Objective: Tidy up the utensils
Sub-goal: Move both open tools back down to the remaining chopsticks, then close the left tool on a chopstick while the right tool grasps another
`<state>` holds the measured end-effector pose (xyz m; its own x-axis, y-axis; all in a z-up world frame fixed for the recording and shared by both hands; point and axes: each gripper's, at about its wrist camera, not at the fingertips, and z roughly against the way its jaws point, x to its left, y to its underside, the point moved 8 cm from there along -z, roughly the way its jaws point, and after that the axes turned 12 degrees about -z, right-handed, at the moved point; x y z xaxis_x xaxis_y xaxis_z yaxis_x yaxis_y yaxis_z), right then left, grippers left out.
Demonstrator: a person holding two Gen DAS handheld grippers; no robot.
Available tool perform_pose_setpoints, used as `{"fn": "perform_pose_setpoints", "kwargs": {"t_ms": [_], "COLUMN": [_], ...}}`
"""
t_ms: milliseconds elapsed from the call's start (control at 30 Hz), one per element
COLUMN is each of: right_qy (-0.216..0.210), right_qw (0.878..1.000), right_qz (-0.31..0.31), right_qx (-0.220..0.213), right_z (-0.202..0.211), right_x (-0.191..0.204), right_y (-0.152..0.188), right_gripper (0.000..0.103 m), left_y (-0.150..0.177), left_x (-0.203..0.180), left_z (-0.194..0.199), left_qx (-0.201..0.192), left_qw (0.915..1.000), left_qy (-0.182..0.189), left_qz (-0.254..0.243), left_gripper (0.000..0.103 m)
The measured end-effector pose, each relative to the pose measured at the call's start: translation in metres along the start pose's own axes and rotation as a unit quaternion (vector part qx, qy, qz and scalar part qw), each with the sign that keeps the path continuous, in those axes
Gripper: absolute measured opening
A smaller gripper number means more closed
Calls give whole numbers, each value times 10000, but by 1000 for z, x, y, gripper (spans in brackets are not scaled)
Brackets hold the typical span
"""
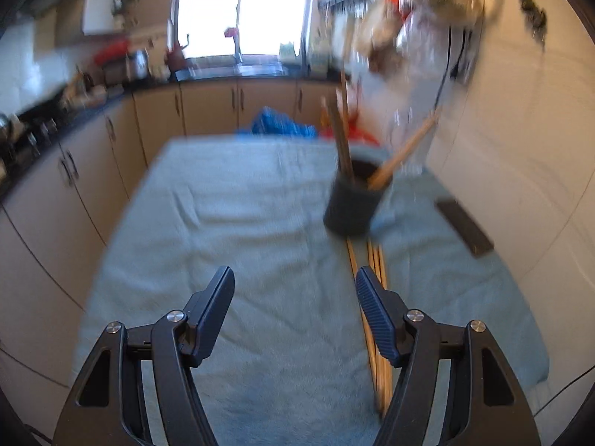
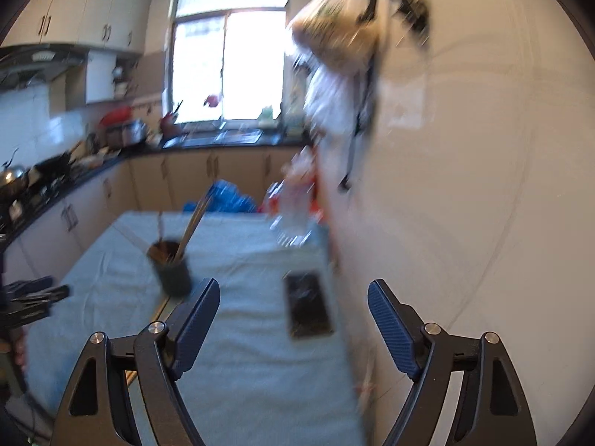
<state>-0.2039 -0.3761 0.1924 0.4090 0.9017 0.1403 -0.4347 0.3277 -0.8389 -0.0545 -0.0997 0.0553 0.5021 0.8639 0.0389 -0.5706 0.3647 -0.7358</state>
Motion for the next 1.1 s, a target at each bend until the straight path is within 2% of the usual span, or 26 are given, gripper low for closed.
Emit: {"fn": "perform_pose_setpoints", "kwargs": {"t_ms": [100, 133, 200, 300, 400, 567, 633, 667, 700, 733, 767, 933, 1100], "right_qy": [-326, -461, -668, -909, -1091, -1231, -1274, -1282, -1283, -1282, -1284, -1359, -1426], "right_qw": [9979, 9958, 9911, 9825, 9749, 9682, 9661, 9656, 9651, 9645, 9637, 9569, 9540], "right_qz": [2, 49, 146, 261, 224, -13, -93, -105, -106, -104, -100, -91, 0], "right_qx": [567, 794, 1142, 1606, 1929, 2179, 2243, 2261, 2282, 2305, 2340, 2564, 2637], "right_z": [-33, -46, -67, -93, -116, -140, -147, -148, -151, -154, -158, -181, -196], "right_x": [23, 34, 50, 75, 89, 97, 100, 99, 101, 103, 105, 128, 150], "right_y": [41, 59, 85, 120, 142, 158, 162, 163, 164, 164, 165, 173, 176], "right_gripper": [86, 84, 80, 75, 72, 72, 72, 71, 69, 67, 66, 50, 45], "left_y": [23, 28, 33, 29, 18, 10, 11, 8, 8, 8, 8, 22, 39], "left_x": [-14, -19, -28, -41, -53, -62, -66, -65, -65, -64, -62, -39, -16], "left_z": [-38, -48, -64, -81, -98, -129, -141, -142, -143, -144, -145, -132, -116], "left_qx": [555, 694, 866, 925, 970, 1211, 1343, 1271, 1291, 1321, 1339, 1370, 1319], "left_qw": [9977, 9966, 9948, 9937, 9927, 9902, 9884, 9897, 9894, 9891, 9888, 9893, 9891], "left_qy": [367, 443, 525, 639, 721, 667, 653, 572, 546, 531, 561, 478, 611], "left_qz": [105, 105, 78, 4, -42, -187, -278, -340, -381, -377, -332, -145, 230], "left_gripper": [41, 37, 36, 36, 36, 34, 27, 24, 10, 8, 8, 7, 7]}}
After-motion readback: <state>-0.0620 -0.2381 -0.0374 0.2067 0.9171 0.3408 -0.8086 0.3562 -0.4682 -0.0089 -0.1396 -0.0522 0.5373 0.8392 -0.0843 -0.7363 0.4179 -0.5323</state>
